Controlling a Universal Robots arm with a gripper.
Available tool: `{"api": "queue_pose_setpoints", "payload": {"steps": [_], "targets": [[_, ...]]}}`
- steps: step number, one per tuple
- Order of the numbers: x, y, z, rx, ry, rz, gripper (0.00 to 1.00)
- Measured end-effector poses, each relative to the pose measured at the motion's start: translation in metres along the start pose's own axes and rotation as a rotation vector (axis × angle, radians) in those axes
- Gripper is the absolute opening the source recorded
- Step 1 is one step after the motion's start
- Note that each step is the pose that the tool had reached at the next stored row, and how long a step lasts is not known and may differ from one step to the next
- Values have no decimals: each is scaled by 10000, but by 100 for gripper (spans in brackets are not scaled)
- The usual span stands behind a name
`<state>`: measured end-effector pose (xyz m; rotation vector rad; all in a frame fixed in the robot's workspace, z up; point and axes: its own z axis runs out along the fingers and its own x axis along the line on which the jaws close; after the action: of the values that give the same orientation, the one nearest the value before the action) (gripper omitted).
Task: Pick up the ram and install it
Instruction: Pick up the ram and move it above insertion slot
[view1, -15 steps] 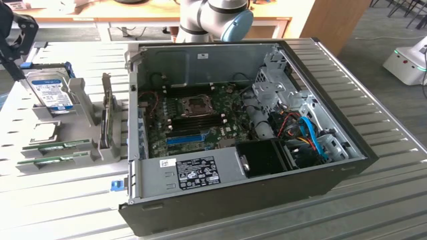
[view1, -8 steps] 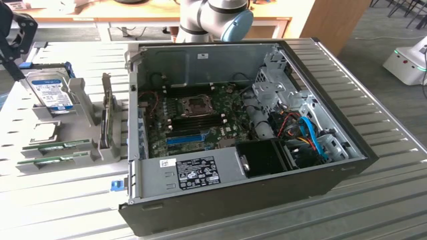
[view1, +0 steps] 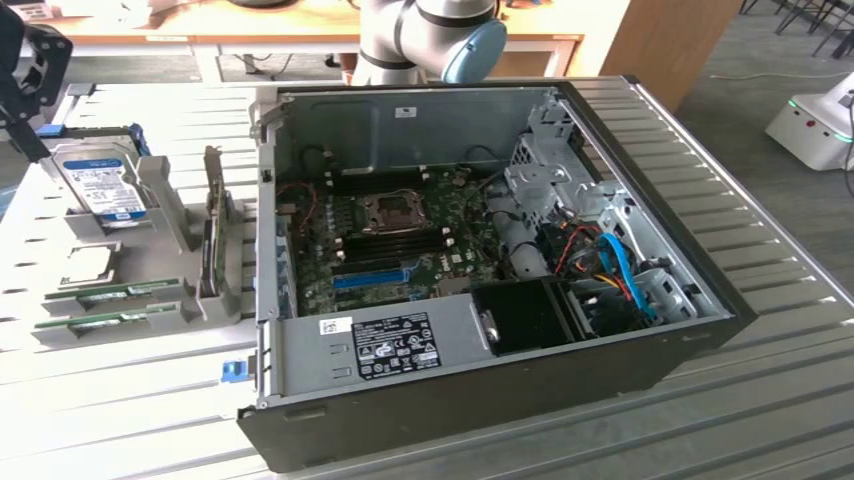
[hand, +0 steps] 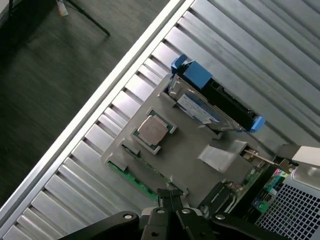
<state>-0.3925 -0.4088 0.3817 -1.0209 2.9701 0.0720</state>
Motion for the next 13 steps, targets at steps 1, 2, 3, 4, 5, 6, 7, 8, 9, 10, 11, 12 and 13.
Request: {"api": "queue_pose_setpoints", "payload": {"steps": [1,2,3,4,5,6,7,8,9,10,11,12,13], "targets": [[0,0,0,-2,6,-138,11],[0,0,0,-3,12,-276,11],[0,0,0,-5,17,-423,11],[0,0,0,-8,23,-560,11],[0,0,0,-9,29,-697,11],[0,0,0,-11,35,-837,11],[0,0,0,-13,41,-977,11],[0,0,0,-15,46,-1124,11],[0,0,0,-17,53,-1272,11],[0,0,0,-20,60,-1443,11],[0,0,0,-22,67,-1600,11],[0,0,0,-25,74,-1760,11],[0,0,0,-27,81,-1925,11]]}}
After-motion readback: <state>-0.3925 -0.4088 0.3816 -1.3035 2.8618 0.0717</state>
